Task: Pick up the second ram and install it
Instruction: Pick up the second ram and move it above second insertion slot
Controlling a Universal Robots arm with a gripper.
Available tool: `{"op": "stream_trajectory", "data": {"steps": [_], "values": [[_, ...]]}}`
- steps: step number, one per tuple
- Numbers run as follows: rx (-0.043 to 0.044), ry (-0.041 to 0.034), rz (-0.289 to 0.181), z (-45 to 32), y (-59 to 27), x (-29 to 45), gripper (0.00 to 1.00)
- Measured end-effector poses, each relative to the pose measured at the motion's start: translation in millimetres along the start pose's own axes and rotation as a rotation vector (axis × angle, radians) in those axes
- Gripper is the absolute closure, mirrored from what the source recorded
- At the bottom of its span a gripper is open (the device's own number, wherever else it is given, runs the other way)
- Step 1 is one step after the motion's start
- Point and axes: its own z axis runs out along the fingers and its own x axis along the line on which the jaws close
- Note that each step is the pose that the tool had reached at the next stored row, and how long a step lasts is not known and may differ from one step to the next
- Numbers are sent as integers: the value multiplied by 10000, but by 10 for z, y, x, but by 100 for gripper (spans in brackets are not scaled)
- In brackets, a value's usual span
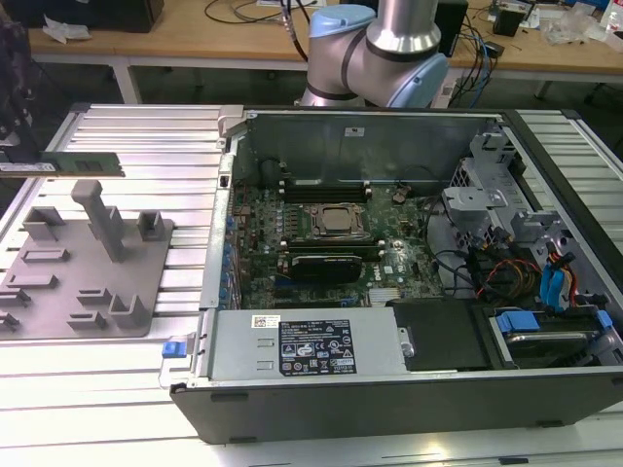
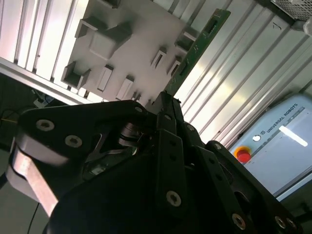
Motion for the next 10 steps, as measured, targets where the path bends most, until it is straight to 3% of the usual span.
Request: {"op": "stream_trajectory", "data": {"steps": [6,10], "values": [[0,0,1,-8,-201,-2,91],[0,1,1,-16,-403,-3,91]]}}
